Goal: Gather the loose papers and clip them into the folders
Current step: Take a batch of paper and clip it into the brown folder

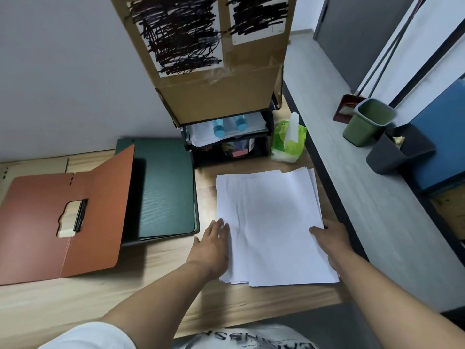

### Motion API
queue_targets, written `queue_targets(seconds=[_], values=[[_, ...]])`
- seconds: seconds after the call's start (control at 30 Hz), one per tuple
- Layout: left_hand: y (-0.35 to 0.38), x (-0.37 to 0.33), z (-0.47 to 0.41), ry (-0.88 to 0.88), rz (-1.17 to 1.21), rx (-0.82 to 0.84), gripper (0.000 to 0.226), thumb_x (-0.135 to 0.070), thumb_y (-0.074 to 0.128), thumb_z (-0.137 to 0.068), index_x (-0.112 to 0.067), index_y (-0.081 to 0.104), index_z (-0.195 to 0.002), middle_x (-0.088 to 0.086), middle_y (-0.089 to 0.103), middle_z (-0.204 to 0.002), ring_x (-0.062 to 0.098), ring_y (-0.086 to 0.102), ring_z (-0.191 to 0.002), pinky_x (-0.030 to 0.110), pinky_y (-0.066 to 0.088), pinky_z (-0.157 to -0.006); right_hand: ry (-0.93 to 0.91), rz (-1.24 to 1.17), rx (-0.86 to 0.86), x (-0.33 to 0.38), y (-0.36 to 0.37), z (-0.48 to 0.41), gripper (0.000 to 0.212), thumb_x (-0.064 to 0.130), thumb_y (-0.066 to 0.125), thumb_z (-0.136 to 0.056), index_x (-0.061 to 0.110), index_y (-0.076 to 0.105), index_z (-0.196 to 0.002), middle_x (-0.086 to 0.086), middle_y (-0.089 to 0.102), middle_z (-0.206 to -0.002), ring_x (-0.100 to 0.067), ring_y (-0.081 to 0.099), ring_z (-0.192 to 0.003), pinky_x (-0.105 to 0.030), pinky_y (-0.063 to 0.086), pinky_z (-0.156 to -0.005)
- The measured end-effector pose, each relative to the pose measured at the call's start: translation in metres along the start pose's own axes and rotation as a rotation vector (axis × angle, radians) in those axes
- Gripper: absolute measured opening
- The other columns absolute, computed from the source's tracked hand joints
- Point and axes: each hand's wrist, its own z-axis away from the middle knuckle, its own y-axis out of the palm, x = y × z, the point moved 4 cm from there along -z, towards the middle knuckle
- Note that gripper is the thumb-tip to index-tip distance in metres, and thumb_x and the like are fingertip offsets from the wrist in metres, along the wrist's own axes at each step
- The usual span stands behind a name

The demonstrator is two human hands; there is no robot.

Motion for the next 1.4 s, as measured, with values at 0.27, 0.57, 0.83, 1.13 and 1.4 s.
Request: queue_targets(seconds=[0.27,0.57,0.83,1.13,1.4], values=[[-0.005,0.002,-0.001,-0.039,0.216,0.009,0.077,-0.025,0.053,-0.098,-0.017,0.015,-0.163,-0.003,-0.006,-0.171,0.021,0.004,-0.159,0.059,0.014,-0.126,-0.039,0.034,0.246,0.014,0.011,0.017,0.036,-0.001,0.061,-0.090,0.023,0.062,-0.116,0.002,0.071,-0.107,-0.018,0.069,-0.095,-0.029,0.053,-0.071],[-0.079,-0.005,0.020,0.045,1.441,-0.248,0.070,-0.029,0.090,-0.078,-0.022,0.053,-0.137,-0.007,0.071,-0.128,0.012,0.070,-0.115,0.028,0.057,-0.093,-0.234,-0.165,0.396,0.060,0.006,0.060,0.019,0.006,0.064,-0.097,0.012,0.071,-0.113,-0.007,0.078,-0.108,-0.024,0.076,-0.097,-0.040,0.059,-0.087],[-0.132,-0.024,0.050,0.305,1.478,-0.415,0.051,-0.018,0.085,-0.082,-0.012,0.066,-0.129,0.002,0.076,-0.123,0.018,0.073,-0.113,0.026,0.059,-0.088,-0.556,-0.361,0.125,0.089,-0.005,0.092,0.036,0.002,0.070,-0.091,0.013,0.064,-0.124,-0.002,0.075,-0.116,-0.019,0.071,-0.110,-0.036,0.056,-0.093],[-0.092,-0.036,0.035,0.245,1.495,-0.299,0.055,-0.006,0.081,-0.086,-0.017,0.058,-0.135,0.000,0.075,-0.124,0.018,0.072,-0.114,0.035,0.056,-0.099,-0.493,-0.415,0.011,0.055,0.012,0.098,0.057,-0.015,0.059,-0.086,0.029,0.054,-0.121,0.004,0.068,-0.115,-0.008,0.067,-0.105,-0.024,0.054,-0.083],[-0.089,-0.028,0.028,0.192,1.373,-0.322,0.026,-0.011,0.066,-0.099,-0.023,0.066,-0.122,-0.007,0.076,-0.117,0.015,0.072,-0.110,0.030,0.058,-0.092,-0.458,-0.200,-0.004,0.059,0.016,0.095,0.029,0.003,0.059,-0.097,0.030,0.058,-0.108,0.018,0.069,-0.104,-0.002,0.066,-0.105,-0.019,0.049,-0.083]])
